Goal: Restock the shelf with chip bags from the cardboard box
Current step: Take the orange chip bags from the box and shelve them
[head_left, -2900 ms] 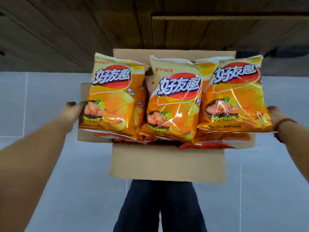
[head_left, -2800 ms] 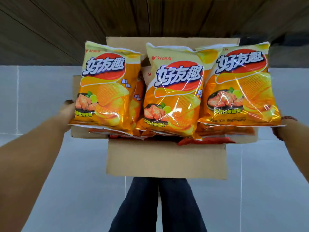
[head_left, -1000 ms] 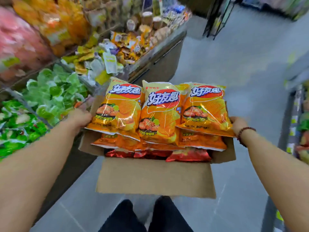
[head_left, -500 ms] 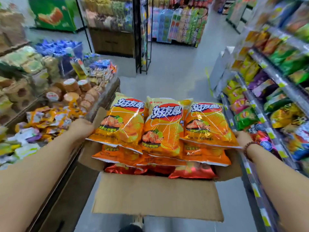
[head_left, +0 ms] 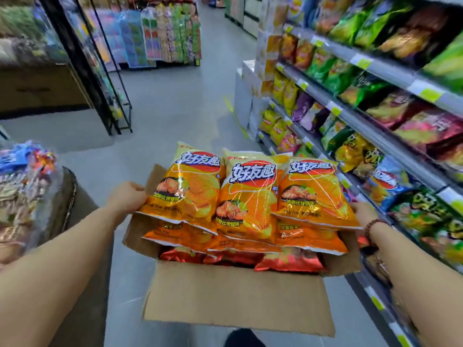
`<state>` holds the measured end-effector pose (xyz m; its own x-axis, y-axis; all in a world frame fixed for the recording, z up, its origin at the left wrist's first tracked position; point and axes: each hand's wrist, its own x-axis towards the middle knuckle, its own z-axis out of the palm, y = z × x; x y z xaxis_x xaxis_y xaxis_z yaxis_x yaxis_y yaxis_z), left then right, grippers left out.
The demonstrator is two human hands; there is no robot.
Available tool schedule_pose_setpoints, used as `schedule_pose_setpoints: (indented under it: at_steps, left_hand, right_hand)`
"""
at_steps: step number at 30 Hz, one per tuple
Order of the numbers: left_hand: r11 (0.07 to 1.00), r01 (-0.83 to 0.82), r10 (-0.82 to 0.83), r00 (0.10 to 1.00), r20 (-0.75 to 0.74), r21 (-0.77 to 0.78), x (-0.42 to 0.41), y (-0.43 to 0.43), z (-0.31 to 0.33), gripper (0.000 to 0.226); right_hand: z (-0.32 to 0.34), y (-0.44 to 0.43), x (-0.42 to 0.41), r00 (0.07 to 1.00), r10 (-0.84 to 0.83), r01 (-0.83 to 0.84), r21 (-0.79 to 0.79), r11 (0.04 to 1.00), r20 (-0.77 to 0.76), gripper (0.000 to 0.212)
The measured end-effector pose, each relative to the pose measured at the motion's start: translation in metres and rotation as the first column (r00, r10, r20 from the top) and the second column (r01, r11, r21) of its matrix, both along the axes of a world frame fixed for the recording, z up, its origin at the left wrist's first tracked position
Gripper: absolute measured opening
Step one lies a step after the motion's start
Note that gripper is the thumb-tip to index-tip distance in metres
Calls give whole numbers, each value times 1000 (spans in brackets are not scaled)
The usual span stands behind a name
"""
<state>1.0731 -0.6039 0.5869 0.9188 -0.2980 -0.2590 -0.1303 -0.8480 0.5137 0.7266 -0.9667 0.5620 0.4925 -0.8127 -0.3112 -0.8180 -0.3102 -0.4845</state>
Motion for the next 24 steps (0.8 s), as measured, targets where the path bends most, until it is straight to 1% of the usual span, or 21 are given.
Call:
schedule_pose_setpoints:
  at_steps: [1, 3, 5, 7, 10, 13, 15, 17, 20, 21, 24]
  left_hand:
    - [1000, 27, -27, 1000, -14, -2, 12, -16, -4, 36]
    - [998, 60, -60, 998, 6, -34, 43, -56, -13, 38]
    - [996, 86, -86, 996, 12, -12, 64, -87, -14, 36]
    - [990, 139, -139, 990, -6, -16, 85, -124, -14, 33]
    - [981, 192, -193, 981, -34, -27, 115, -172, -15, 39]
    - [955, 294, -295, 955, -29, -26, 155, -230, -19, 41]
    - [924, 381, -382, 924, -12, -12, 182, -273, -20, 30]
    - [877, 479, -479, 877, 14, 30, 202, -310, -20, 22]
    - [807, 581, -587, 808, 45, 104, 221, -368, -22, 25]
    - [788, 606, -614, 787, 58, 108, 225, -387, -22, 27]
    - [707, 697, -706, 705, 68, 118, 225, -444, -30, 34]
  right_hand:
    - [6, 0, 5, 1000, -9, 9, -4, 1000, -22, 11]
    - [2, -20, 14, 998, -48, 48, -3, 999, -43, 10]
    - [2, -40, 27, 994, -83, 83, 7, 997, -65, 19]
    - [2, -59, 38, 989, -137, 138, 11, 990, -63, 15]
    - [6, -72, 51, 980, -178, 181, 32, 983, -91, 24]
    - [-2, -91, 62, 952, -274, 283, 54, 957, -133, 31]
    - [-12, -100, 70, 928, -347, 358, 68, 931, -136, 28]
    - [-18, -104, 76, 904, -406, 418, 73, 906, -136, 19]
    - [-34, -106, 79, 850, -508, 520, 73, 851, -138, 26]
    - [-36, -103, 80, 835, -529, 544, 82, 835, -150, 28]
    - [-45, -96, 77, 748, -652, 664, 117, 739, -125, 32]
